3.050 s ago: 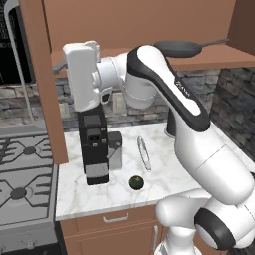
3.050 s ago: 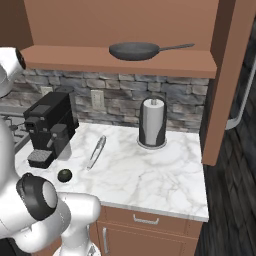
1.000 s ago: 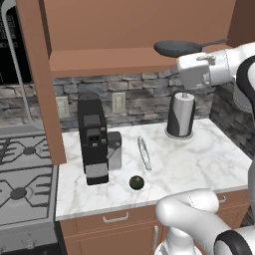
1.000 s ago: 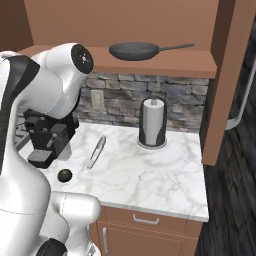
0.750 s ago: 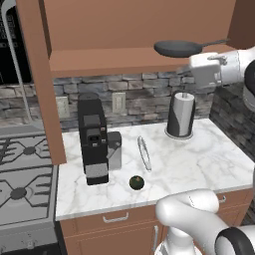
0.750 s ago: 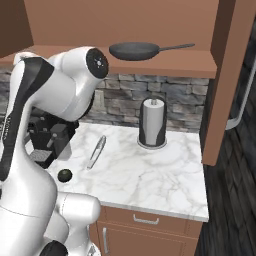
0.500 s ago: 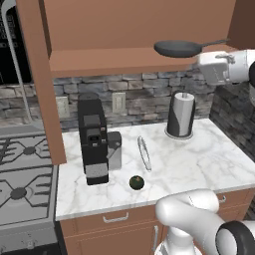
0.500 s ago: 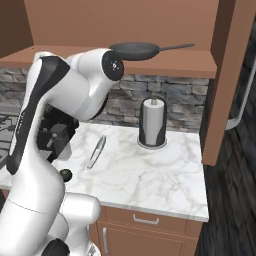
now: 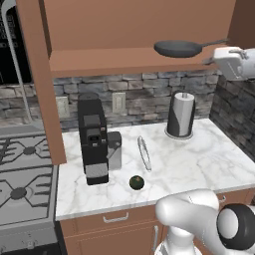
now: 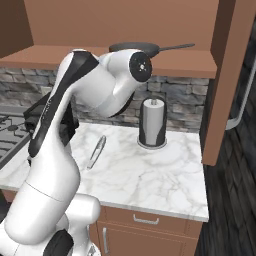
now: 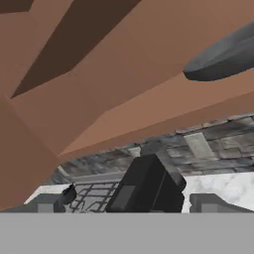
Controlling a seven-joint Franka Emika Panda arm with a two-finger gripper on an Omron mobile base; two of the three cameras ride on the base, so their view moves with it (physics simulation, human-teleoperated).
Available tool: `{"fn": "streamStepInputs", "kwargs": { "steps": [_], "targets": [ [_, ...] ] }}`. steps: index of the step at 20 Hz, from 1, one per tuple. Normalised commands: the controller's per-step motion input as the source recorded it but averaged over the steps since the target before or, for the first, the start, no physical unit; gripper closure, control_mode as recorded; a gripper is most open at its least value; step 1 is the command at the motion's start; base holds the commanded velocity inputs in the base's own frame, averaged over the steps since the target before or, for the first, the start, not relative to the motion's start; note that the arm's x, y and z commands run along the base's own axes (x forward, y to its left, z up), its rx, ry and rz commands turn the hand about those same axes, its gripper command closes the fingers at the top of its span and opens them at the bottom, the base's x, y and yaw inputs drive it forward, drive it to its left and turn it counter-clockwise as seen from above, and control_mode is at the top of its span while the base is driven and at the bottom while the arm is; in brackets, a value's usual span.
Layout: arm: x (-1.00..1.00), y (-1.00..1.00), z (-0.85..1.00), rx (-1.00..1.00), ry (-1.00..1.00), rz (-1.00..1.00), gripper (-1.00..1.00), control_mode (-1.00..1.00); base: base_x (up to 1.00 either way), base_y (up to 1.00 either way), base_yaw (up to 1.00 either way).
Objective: Pick the pan from the cabinet and place it on the stove. Then turn on the stove burner for the pan.
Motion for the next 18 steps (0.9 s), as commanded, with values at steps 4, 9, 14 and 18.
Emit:
{"fn": "streamStepInputs", "kwargs": {
  "steps": [4, 9, 14, 18],
  "targets": [
    [0.38, -0.72, 0.03, 0.0, 0.0, -0.15, -1.0, -1.0, 0.0, 0.0, 0.0],
    [0.39, -0.66, 0.04, 0.0, 0.0, -0.15, -1.0, -1.0, 0.0, 0.0, 0.0],
    [0.39, -0.58, 0.04, 0.0, 0.0, -0.16, -1.0, -1.0, 0.0, 0.0, 0.0],
    [0.37, -0.49, 0.0, 0.01, 0.0, -0.15, -1.0, -1.0, 0.0, 0.0, 0.0]
  ]
}}
